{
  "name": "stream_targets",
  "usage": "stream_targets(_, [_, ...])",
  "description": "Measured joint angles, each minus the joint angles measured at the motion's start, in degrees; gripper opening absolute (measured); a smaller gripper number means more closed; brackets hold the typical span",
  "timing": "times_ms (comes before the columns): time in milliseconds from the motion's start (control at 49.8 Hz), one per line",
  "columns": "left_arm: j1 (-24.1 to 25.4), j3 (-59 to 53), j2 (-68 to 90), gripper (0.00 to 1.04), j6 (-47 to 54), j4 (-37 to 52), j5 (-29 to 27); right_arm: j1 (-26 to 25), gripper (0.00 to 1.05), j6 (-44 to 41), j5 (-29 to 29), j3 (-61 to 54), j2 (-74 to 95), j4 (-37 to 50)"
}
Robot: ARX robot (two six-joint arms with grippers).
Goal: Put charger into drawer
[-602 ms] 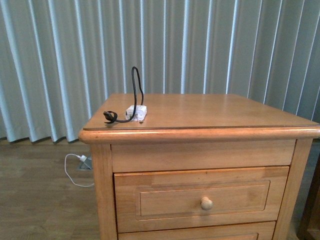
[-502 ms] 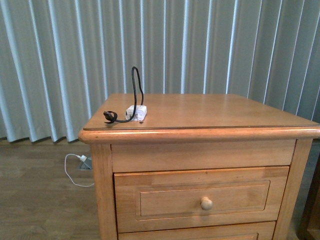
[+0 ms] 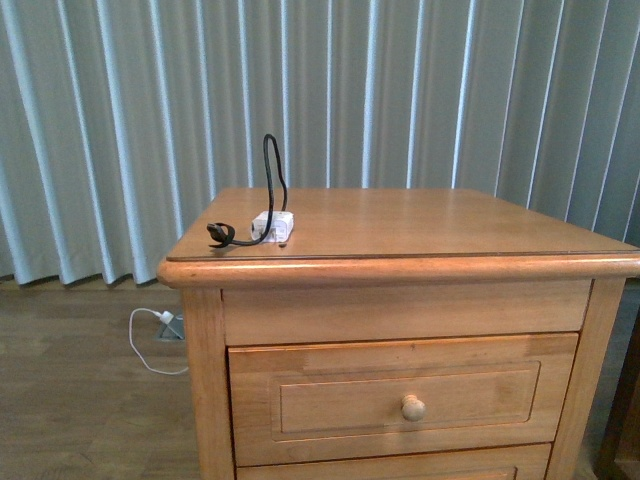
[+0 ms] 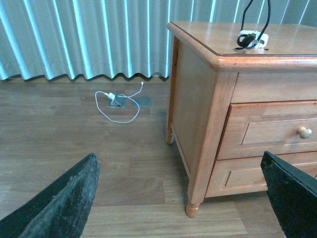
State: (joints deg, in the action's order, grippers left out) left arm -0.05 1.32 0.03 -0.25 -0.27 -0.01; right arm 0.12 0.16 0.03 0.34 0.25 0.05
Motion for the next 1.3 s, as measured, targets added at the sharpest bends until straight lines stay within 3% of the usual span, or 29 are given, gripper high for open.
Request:
stream_targets(80, [0.0,0.0,0.0,0.99,0.0,0.0,0.0,-2.6,0.96,-4.3,-11.3,2.4,4.7,-6.7])
stream_targets(161, [0.0,0.0,0.0,0.99,0.0,0.0,0.0,-0.7,0.96,-6.4,-13.2,4.0,15.7,-6.1])
stream_targets(402, [0.0,0.0,0.0,0.99,0.0,0.0,0.0,10.4,0.96,-3.8,-3.4,12.5,52.5,15.3])
stream_targets(743, [0.0,0.0,0.0,0.99,0.0,0.0,0.0,19.8,0.96,-2.0,6.4,26.1,85.6,32.9])
stream_targets(1305, [0.0,0.0,0.0,0.99,0.0,0.0,0.0,21.2,0.96,-1.8,8.7,49.1,116.2,42.9])
